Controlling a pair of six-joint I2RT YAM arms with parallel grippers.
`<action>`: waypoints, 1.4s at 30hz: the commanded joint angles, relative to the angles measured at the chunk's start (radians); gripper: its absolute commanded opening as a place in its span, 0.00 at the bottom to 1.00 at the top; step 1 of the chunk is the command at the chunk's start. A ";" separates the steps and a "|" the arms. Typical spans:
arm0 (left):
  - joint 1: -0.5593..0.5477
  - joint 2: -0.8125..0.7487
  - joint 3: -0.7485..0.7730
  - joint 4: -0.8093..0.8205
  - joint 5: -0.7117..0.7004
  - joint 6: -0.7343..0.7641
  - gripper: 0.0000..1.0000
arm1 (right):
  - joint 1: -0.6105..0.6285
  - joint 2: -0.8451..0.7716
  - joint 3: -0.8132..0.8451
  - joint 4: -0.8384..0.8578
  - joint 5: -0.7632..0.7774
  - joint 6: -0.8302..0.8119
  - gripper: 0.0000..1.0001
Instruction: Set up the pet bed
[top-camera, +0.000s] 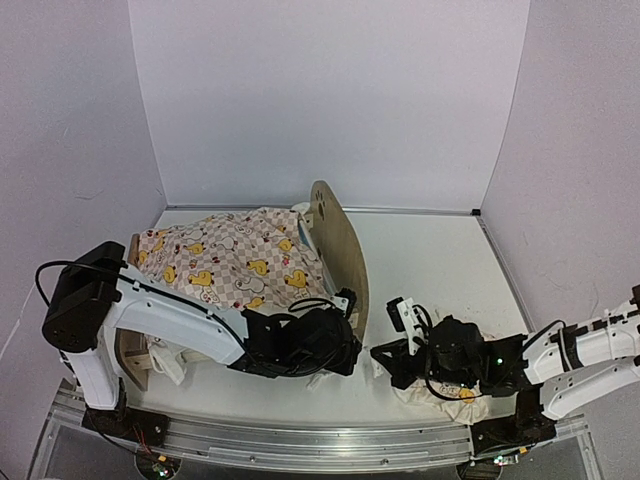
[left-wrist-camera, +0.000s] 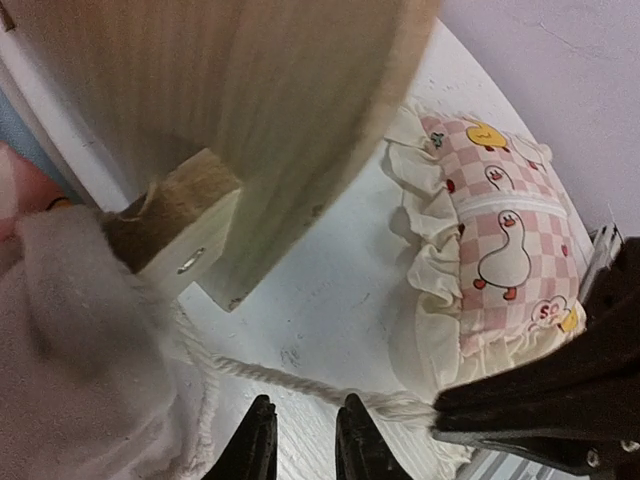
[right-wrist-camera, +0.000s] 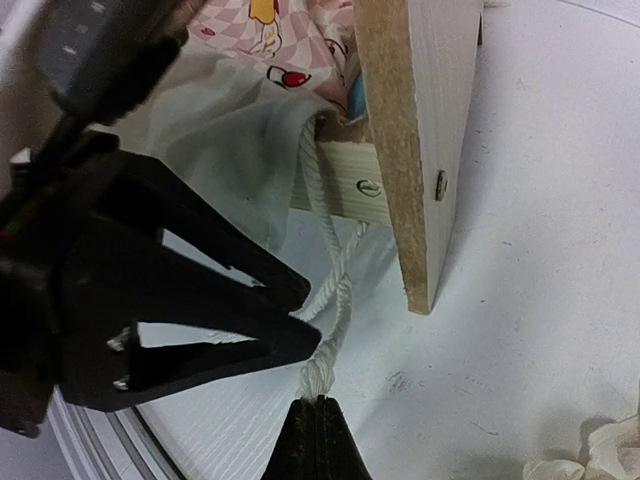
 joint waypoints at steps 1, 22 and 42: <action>0.012 0.030 0.060 -0.017 -0.120 -0.182 0.20 | 0.000 -0.061 0.011 0.030 -0.012 -0.029 0.00; 0.066 0.051 0.137 -0.136 -0.249 -0.342 0.28 | 0.000 -0.049 0.004 0.091 -0.085 -0.046 0.00; 0.083 0.119 0.231 -0.174 -0.389 -0.361 0.24 | 0.002 -0.056 0.014 0.093 -0.128 -0.046 0.00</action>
